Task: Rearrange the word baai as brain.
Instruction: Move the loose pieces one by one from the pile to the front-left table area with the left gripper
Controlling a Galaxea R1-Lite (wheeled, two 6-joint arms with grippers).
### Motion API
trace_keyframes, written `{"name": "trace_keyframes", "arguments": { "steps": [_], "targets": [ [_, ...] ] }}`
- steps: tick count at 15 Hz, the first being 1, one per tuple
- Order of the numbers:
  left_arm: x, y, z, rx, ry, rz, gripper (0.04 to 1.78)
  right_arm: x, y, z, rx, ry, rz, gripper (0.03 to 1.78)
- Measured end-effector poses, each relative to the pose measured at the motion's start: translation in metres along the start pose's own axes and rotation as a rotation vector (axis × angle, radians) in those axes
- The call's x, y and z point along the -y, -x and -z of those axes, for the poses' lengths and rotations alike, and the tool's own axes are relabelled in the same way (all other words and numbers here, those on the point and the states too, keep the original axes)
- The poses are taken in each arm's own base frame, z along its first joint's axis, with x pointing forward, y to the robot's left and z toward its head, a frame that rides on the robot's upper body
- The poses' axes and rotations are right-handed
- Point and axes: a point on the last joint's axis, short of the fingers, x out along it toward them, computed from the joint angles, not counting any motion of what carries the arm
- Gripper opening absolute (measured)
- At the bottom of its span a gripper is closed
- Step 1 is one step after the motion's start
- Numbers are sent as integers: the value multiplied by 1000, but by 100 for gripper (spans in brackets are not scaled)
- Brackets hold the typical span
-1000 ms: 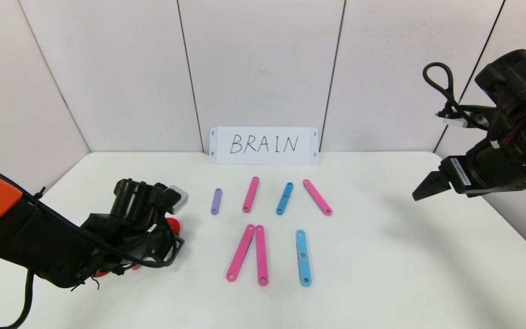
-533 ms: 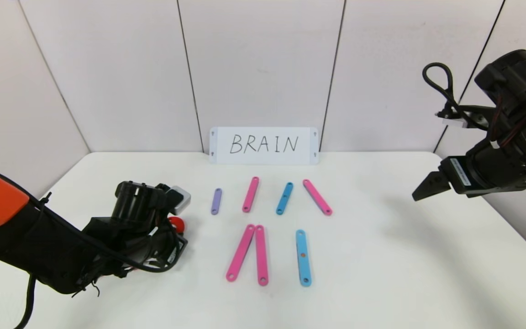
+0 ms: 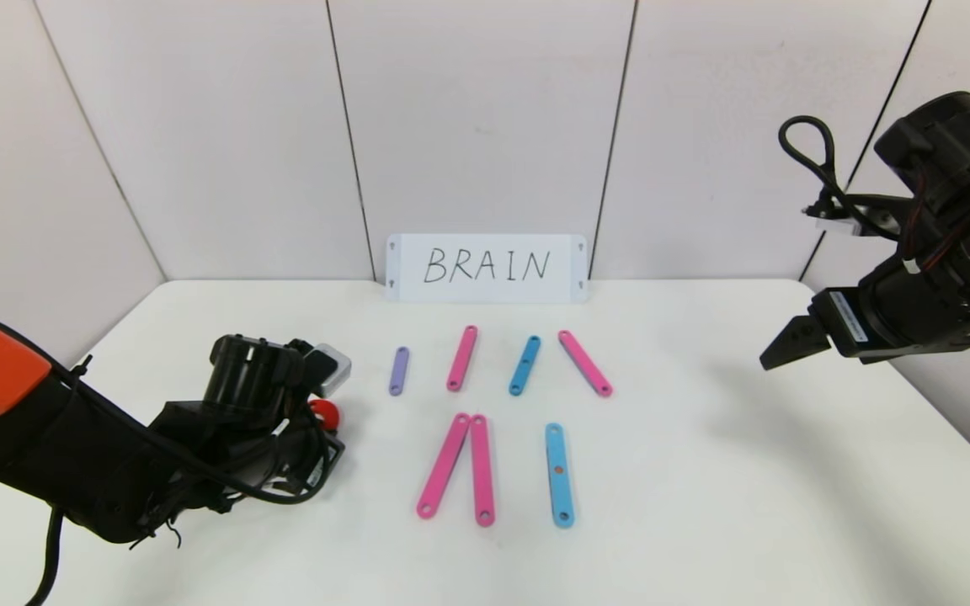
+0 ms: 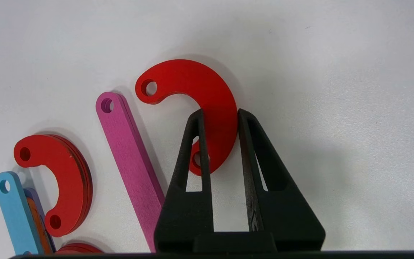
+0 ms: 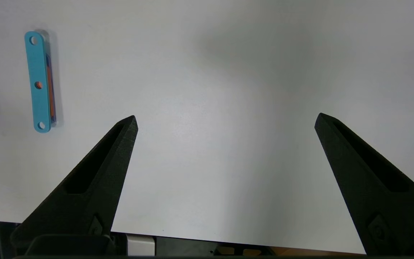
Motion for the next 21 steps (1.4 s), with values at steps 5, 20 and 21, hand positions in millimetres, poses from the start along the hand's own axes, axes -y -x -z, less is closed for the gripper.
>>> {"name": "trace_keyframes", "arguments": {
  "steps": [5,20,21],
  "targets": [
    [-2,1,3,-9,1,-5,29,0,0,0,-1,0,0,172],
    [-1,3,0,24,-10,-9,60,-5,-3,1,-13,16,-6,172],
    [0,3,-1,29,-13,-7,75,-5,-3,1,-14,17,-6,172]
  ]
}}
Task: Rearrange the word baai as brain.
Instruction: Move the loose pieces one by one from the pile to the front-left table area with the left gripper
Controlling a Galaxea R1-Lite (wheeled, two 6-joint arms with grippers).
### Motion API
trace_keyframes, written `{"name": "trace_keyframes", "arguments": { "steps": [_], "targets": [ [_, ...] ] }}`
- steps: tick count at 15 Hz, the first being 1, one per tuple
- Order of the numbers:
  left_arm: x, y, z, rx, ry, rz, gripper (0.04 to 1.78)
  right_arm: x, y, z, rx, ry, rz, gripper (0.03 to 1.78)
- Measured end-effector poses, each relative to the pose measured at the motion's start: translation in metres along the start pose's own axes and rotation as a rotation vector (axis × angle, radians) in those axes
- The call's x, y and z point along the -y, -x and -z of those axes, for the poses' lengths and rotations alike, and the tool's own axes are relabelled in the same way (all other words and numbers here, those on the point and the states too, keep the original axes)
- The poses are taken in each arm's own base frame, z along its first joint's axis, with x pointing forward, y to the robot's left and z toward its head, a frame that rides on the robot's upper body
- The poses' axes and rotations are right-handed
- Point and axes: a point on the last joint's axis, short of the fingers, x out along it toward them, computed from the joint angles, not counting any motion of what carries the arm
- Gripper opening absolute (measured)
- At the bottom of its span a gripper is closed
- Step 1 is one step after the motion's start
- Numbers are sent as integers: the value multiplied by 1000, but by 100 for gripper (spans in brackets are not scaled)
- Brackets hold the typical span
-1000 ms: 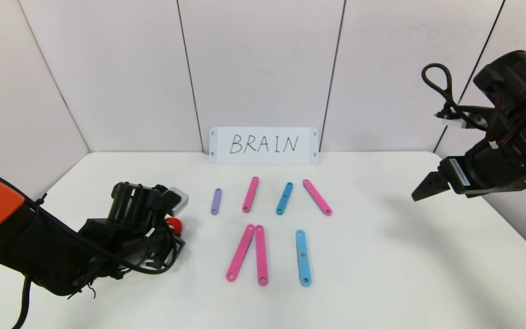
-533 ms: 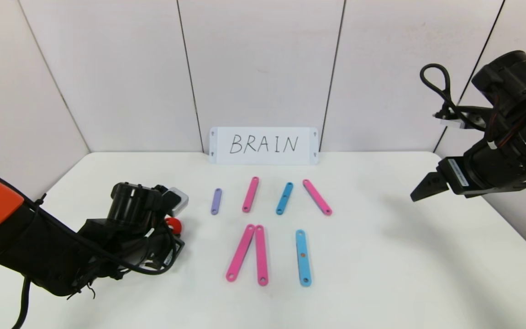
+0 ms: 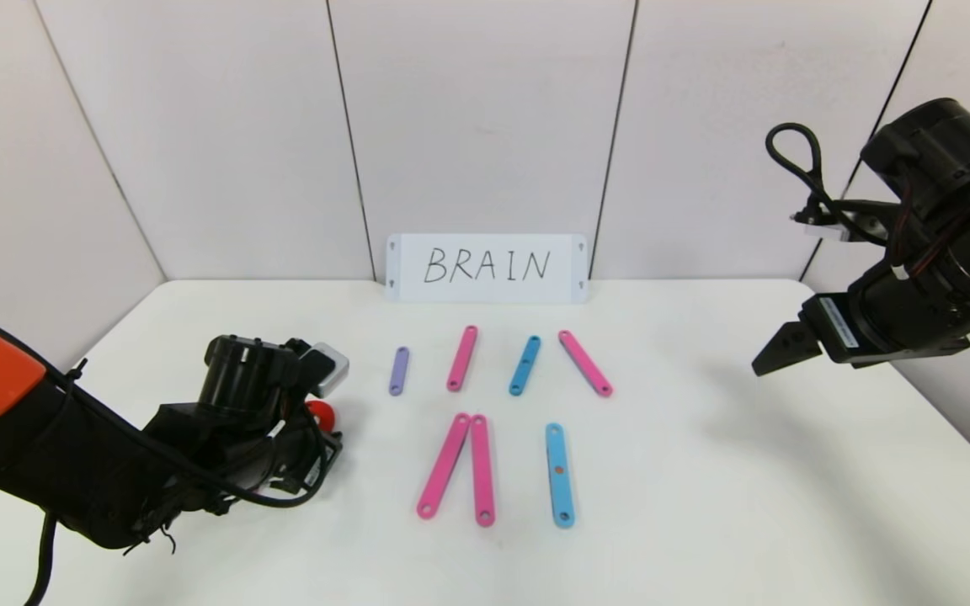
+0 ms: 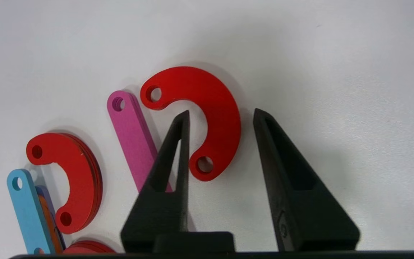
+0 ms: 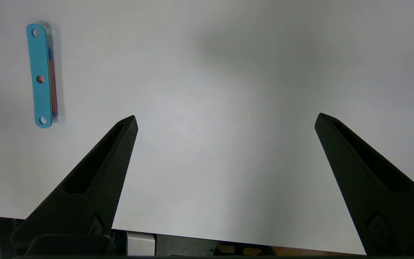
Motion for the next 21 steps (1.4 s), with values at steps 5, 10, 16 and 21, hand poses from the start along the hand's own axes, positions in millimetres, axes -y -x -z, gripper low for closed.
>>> {"name": "trace_keyframes", "arguments": {
  "steps": [5,10,16,21],
  "targets": [
    [6,1,-4,19,-4,14,145,0,-1,0,-2,2,-1,172],
    [8,-1,-14,107,10,-23,164,-1,-1,0,-2,2,0,172],
    [-7,-2,-11,82,4,-130,167,-1,-1,0,-2,2,0,172],
    [-17,-1,-10,74,-2,-156,168,-1,-2,0,-5,4,1,172]
  ]
}}
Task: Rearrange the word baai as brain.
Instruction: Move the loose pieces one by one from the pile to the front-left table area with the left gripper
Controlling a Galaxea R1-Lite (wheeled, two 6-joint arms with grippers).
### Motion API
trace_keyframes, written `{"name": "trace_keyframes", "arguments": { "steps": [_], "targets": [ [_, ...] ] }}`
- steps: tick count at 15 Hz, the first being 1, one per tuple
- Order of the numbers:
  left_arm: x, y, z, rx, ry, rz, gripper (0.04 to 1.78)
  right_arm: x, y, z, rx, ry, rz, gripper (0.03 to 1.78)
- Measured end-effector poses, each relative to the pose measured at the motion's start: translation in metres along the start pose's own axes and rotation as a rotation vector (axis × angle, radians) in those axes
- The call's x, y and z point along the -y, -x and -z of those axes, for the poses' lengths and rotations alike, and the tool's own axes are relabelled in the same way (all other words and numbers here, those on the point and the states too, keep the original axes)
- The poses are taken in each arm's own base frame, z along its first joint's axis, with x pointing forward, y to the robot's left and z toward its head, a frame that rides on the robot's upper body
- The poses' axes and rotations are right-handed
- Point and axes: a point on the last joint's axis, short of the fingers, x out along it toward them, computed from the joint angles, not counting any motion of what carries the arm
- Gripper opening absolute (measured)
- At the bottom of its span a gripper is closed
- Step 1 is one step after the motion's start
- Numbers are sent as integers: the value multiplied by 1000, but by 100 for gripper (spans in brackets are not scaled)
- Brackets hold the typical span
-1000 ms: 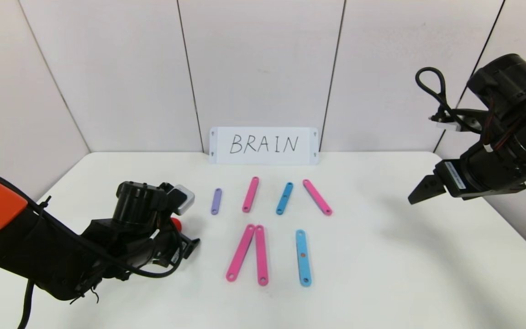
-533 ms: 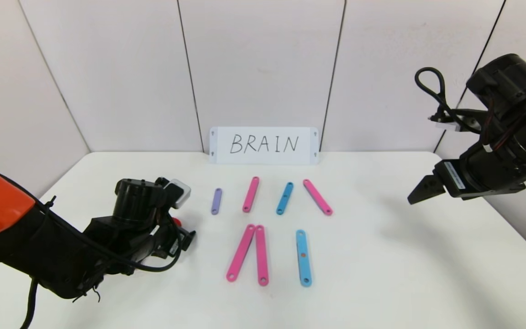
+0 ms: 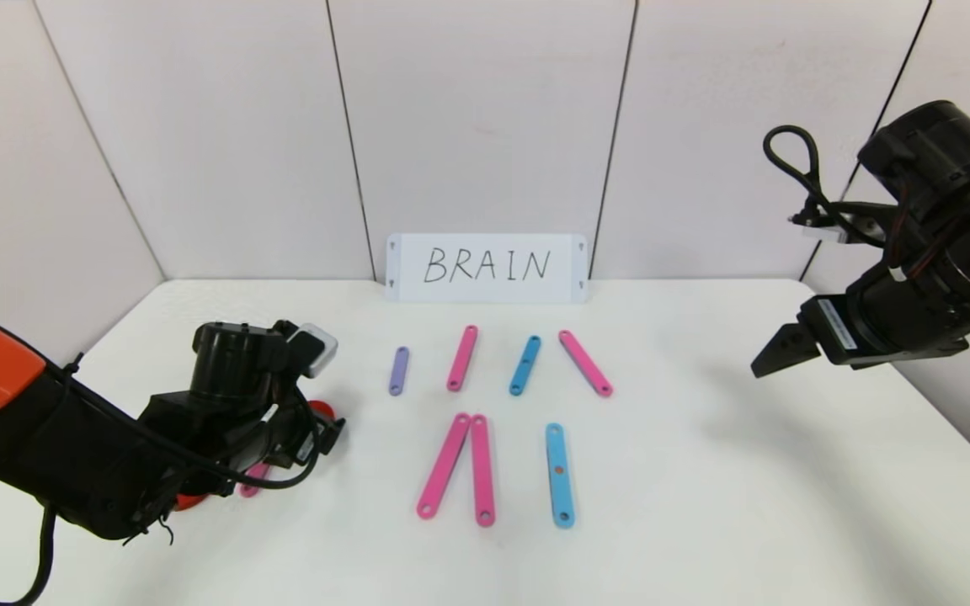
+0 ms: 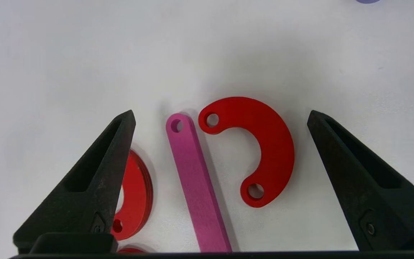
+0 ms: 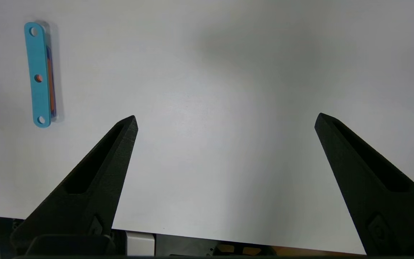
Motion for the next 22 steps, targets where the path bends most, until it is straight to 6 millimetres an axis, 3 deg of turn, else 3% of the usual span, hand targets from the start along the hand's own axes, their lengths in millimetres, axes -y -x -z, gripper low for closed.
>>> {"name": "trace_keyframes", "arguments": {
  "steps": [22],
  "targets": [
    [-8,1,2,-3,-9,-19,169,-2,-3,-1,-5,6,24,172]
  ]
}}
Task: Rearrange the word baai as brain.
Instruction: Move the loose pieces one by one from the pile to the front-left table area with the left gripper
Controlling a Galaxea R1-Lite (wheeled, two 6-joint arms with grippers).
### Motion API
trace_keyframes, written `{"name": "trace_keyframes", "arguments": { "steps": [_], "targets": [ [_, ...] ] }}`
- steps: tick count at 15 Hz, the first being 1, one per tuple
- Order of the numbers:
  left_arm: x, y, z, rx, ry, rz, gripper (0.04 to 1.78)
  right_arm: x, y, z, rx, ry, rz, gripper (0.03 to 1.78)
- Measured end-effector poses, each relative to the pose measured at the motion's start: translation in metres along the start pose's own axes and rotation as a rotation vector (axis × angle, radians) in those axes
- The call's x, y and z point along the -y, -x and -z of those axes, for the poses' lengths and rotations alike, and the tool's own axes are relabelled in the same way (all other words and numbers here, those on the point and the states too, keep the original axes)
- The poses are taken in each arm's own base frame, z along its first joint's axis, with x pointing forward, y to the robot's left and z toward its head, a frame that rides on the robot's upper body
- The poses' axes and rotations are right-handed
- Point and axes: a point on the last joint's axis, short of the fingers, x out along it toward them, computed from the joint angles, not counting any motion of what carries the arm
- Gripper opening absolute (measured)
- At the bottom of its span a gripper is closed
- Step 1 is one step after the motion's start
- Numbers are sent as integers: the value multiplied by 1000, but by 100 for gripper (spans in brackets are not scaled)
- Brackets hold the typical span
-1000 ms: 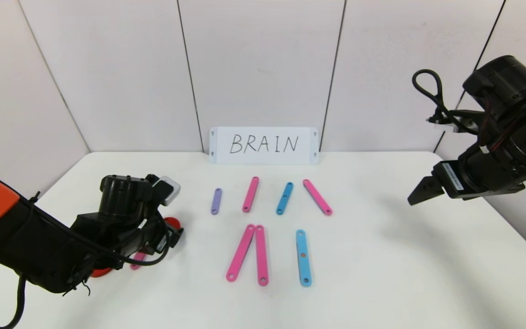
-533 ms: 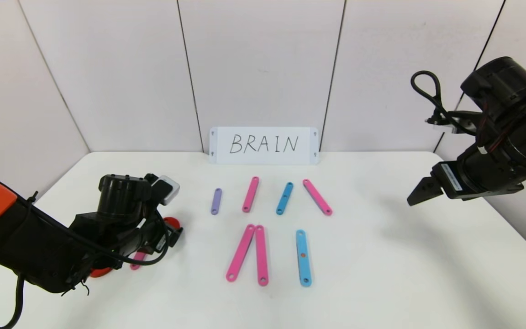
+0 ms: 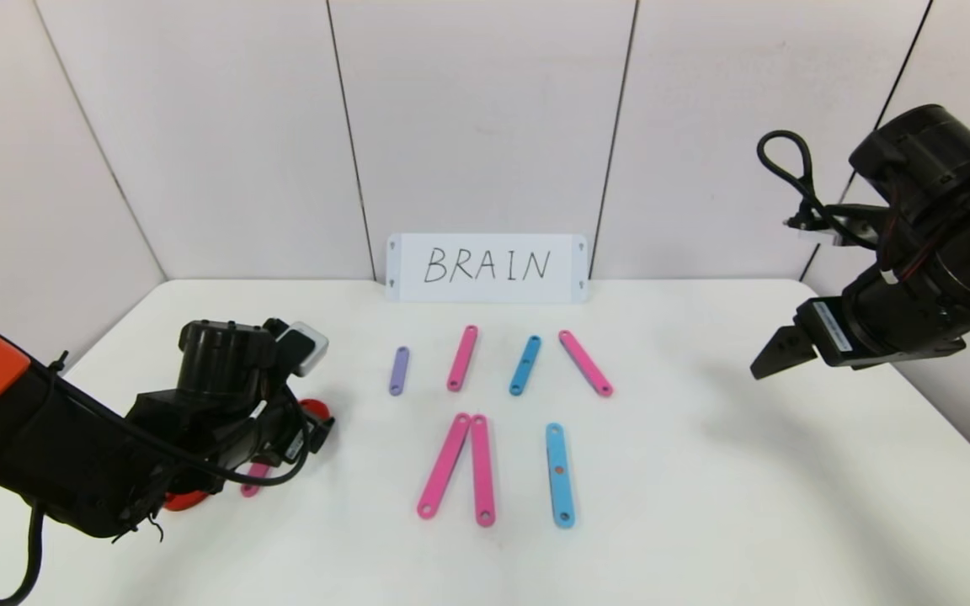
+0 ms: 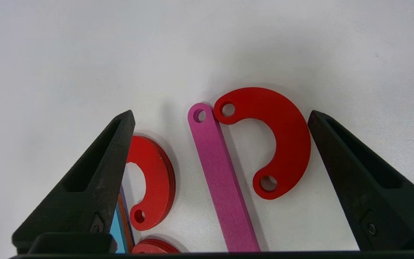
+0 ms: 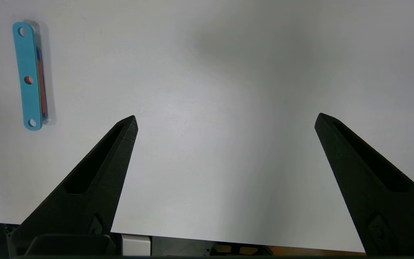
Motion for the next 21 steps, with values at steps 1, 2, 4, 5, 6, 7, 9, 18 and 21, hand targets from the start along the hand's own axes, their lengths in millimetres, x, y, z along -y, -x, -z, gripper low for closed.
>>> {"name": "trace_keyframes", "arguments": {
  "steps": [1,2,4,5,6,7,9,18,21],
  "targets": [
    [0,-1,-4,21,13,-1,169,0,0,0,-1,1,0,172],
    [3,-1,-11,50,39,3,169,-1,0,1,-2,2,-1,172],
    [9,-6,-28,109,123,4,169,-1,0,1,-3,5,-2,172],
    [13,-12,-36,123,170,-14,169,-2,0,1,-4,6,-2,172],
    [18,-18,-42,125,207,-48,169,-2,-1,1,-5,7,-2,172],
    [24,-26,-48,123,245,-90,169,-2,-1,1,-5,7,-2,172],
    [40,-40,-55,108,309,-148,169,-2,-1,1,-3,7,-2,172],
    [79,-56,-70,37,528,-201,169,-2,-2,1,1,7,-4,172],
    [80,-57,-76,21,594,-196,169,-2,-1,1,2,8,-5,172]
  ]
}}
